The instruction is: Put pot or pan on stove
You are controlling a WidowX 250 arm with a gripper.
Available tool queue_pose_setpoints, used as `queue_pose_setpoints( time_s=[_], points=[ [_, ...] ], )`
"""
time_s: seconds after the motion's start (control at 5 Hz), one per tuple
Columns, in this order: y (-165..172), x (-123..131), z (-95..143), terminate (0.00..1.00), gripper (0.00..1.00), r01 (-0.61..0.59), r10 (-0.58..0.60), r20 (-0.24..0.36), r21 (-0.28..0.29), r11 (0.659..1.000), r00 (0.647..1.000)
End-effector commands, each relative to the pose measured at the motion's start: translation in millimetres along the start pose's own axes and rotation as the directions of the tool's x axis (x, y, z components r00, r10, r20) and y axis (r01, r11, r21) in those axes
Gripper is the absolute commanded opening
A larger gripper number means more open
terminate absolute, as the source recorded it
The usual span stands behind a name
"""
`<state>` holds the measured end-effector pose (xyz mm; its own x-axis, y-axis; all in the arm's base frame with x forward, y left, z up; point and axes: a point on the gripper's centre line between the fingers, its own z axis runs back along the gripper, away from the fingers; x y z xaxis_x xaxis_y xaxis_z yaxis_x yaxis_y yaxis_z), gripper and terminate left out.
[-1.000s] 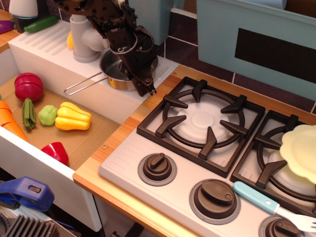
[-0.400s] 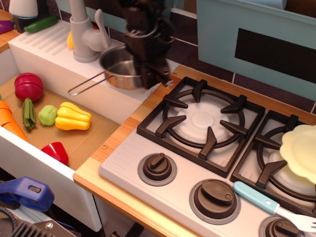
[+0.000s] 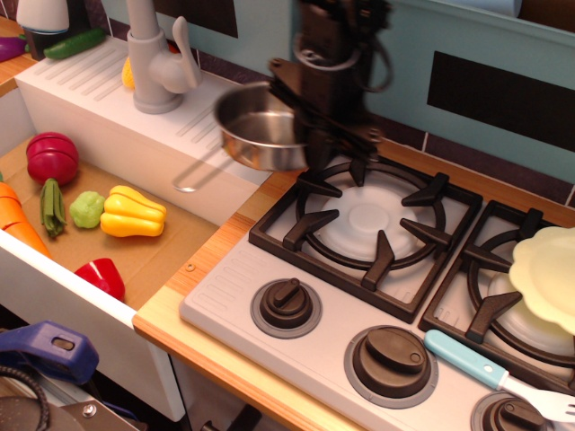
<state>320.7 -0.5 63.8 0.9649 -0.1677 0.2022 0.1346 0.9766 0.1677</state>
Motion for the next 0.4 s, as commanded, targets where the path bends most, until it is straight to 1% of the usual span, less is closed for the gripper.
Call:
queue_pose_setpoints(
  time_s=[0.0, 0.2],
  points=[
    [-13.8, 20.4, 27.8, 0.0, 0.0, -0.083, 0.083, 0.07, 0.001, 0.997, 0.994],
    [-29.7, 25.3, 29.6, 0.0, 0.0, -0.153, 0.153, 0.093, -0.007, 0.988, 0.984]
  ],
)
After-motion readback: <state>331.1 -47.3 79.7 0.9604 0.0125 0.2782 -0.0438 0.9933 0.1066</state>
